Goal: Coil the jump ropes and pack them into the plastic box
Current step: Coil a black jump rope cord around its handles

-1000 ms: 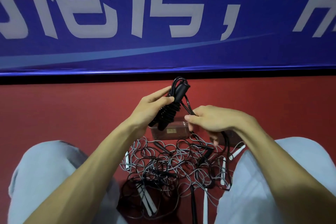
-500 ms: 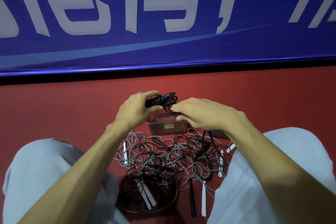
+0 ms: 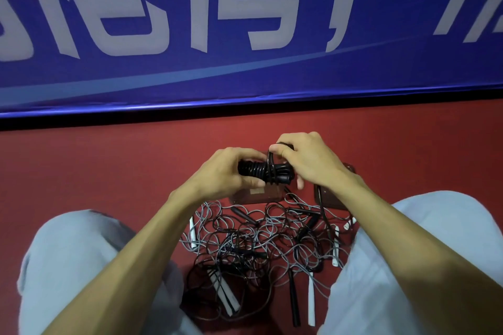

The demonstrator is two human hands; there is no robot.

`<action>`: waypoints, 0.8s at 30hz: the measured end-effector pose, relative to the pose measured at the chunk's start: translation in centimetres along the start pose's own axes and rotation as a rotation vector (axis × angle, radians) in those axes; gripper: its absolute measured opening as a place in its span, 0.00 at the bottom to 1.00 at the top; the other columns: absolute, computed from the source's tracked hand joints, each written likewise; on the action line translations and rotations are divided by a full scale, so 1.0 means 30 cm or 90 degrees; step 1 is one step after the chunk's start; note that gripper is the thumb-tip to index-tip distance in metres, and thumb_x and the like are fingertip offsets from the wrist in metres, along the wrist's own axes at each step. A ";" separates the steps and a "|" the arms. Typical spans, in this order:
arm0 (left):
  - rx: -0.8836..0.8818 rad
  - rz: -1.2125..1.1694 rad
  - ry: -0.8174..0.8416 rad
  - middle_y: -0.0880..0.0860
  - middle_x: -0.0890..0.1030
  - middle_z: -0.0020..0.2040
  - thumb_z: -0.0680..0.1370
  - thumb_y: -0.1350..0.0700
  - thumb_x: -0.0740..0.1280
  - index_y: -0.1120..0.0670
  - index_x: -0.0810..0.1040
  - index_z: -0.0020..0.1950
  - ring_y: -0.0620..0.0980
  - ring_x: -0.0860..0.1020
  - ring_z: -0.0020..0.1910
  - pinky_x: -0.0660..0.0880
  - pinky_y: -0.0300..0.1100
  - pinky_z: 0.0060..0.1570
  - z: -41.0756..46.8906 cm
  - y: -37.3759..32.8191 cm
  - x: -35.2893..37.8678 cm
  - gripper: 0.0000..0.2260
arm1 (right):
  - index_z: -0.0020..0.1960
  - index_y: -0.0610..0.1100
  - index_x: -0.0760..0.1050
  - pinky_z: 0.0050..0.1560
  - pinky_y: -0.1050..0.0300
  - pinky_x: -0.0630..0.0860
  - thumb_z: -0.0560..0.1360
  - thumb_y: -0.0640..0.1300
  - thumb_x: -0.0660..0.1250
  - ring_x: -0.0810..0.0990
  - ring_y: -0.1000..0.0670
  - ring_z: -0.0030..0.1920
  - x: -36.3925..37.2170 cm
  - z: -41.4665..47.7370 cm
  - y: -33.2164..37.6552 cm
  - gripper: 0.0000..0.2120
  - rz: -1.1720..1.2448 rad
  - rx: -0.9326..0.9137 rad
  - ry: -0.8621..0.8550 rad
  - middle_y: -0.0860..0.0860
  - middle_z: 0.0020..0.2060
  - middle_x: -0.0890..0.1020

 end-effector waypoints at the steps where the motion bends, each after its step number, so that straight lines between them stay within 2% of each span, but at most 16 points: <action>1: 0.006 -0.001 -0.004 0.44 0.83 0.53 0.70 0.51 0.77 0.47 0.79 0.63 0.42 0.80 0.53 0.77 0.47 0.58 -0.004 -0.007 -0.004 0.21 | 0.42 0.49 0.77 0.37 0.55 0.77 0.80 0.54 0.62 0.79 0.50 0.21 0.000 0.003 0.001 0.12 0.020 0.009 -0.008 0.47 0.25 0.79; 3: 0.004 -0.002 -0.007 0.44 0.83 0.53 0.69 0.44 0.77 0.46 0.79 0.63 0.42 0.80 0.53 0.77 0.48 0.58 -0.014 -0.024 -0.004 0.24 | 0.40 0.51 0.77 0.34 0.57 0.73 0.79 0.54 0.64 0.79 0.50 0.24 -0.006 0.014 0.002 0.11 0.032 0.007 -0.045 0.50 0.26 0.80; 6: -0.036 -0.017 -0.019 0.42 0.84 0.53 0.60 0.27 0.72 0.39 0.80 0.61 0.42 0.81 0.53 0.77 0.49 0.58 -0.018 -0.022 0.016 0.33 | 0.39 0.54 0.79 0.37 0.58 0.71 0.76 0.54 0.68 0.78 0.54 0.33 -0.003 0.029 -0.007 0.08 0.061 0.007 -0.052 0.54 0.30 0.80; 8: -0.058 -0.032 -0.026 0.42 0.85 0.49 0.56 0.24 0.69 0.33 0.80 0.56 0.42 0.82 0.50 0.79 0.50 0.55 -0.011 -0.007 0.030 0.31 | 0.37 0.54 0.79 0.37 0.59 0.71 0.74 0.55 0.70 0.78 0.54 0.34 0.012 0.034 -0.015 0.09 0.056 0.012 -0.028 0.54 0.30 0.81; 11: -0.066 -0.054 -0.019 0.47 0.86 0.40 0.63 0.34 0.73 0.30 0.80 0.50 0.42 0.82 0.38 0.80 0.50 0.47 -0.005 -0.007 0.033 0.16 | 0.34 0.50 0.77 0.34 0.60 0.68 0.71 0.58 0.72 0.75 0.56 0.31 -0.004 0.041 -0.042 0.14 0.065 0.045 -0.053 0.54 0.27 0.78; 13: -0.060 -0.077 -0.041 0.49 0.85 0.38 0.65 0.41 0.73 0.31 0.80 0.47 0.42 0.78 0.33 0.79 0.48 0.44 -0.003 -0.014 0.017 0.11 | 0.32 0.48 0.78 0.34 0.59 0.67 0.69 0.59 0.74 0.72 0.57 0.29 -0.024 0.052 -0.076 0.16 0.122 0.071 -0.084 0.56 0.24 0.76; 15: -0.062 -0.141 -0.061 0.49 0.85 0.40 0.66 0.45 0.71 0.35 0.82 0.51 0.43 0.79 0.35 0.79 0.46 0.46 -0.008 -0.014 0.000 0.14 | 0.32 0.49 0.79 0.37 0.57 0.66 0.67 0.64 0.72 0.71 0.56 0.30 -0.038 0.063 -0.089 0.18 0.163 0.058 -0.100 0.55 0.25 0.76; 17: -0.061 -0.231 -0.062 0.51 0.86 0.43 0.70 0.50 0.72 0.41 0.84 0.56 0.47 0.82 0.40 0.79 0.46 0.47 -0.010 -0.012 -0.009 0.15 | 0.33 0.50 0.80 0.39 0.55 0.66 0.67 0.70 0.65 0.71 0.54 0.33 -0.028 0.070 -0.088 0.23 0.154 0.034 -0.080 0.48 0.28 0.77; 19: -0.053 -0.315 -0.072 0.54 0.86 0.43 0.75 0.57 0.70 0.47 0.84 0.56 0.49 0.81 0.37 0.77 0.42 0.39 -0.013 -0.020 -0.022 0.12 | 0.35 0.46 0.78 0.39 0.55 0.64 0.75 0.65 0.61 0.68 0.53 0.34 -0.013 0.075 -0.083 0.25 0.112 0.010 -0.047 0.48 0.28 0.72; 21: -0.059 -0.385 -0.104 0.56 0.84 0.40 0.77 0.61 0.67 0.52 0.84 0.56 0.49 0.80 0.34 0.76 0.39 0.36 -0.019 -0.022 -0.037 0.11 | 0.41 0.44 0.79 0.39 0.55 0.67 0.80 0.58 0.58 0.69 0.53 0.33 0.003 0.075 -0.074 0.21 0.080 -0.011 -0.006 0.49 0.30 0.72; 23: -0.081 -0.447 -0.127 0.57 0.83 0.41 0.77 0.60 0.66 0.54 0.84 0.55 0.53 0.80 0.35 0.76 0.41 0.35 -0.021 -0.012 -0.045 0.10 | 0.48 0.52 0.80 0.35 0.56 0.72 0.82 0.54 0.56 0.72 0.55 0.28 0.019 0.065 -0.056 0.15 0.067 -0.028 0.048 0.50 0.31 0.73; 24: -0.090 -0.475 -0.129 0.58 0.83 0.42 0.78 0.58 0.66 0.53 0.85 0.54 0.54 0.79 0.36 0.76 0.43 0.37 -0.020 -0.007 -0.044 0.10 | 0.48 0.58 0.78 0.33 0.58 0.71 0.83 0.53 0.56 0.71 0.57 0.26 0.024 0.056 -0.045 0.13 0.063 -0.037 0.066 0.51 0.31 0.73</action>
Point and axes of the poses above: each hand's wrist, its own z-axis towards the middle knuckle, its own x-axis out of the palm, y = z × x, the point moved 5 cm from there along z, towards the middle knuckle
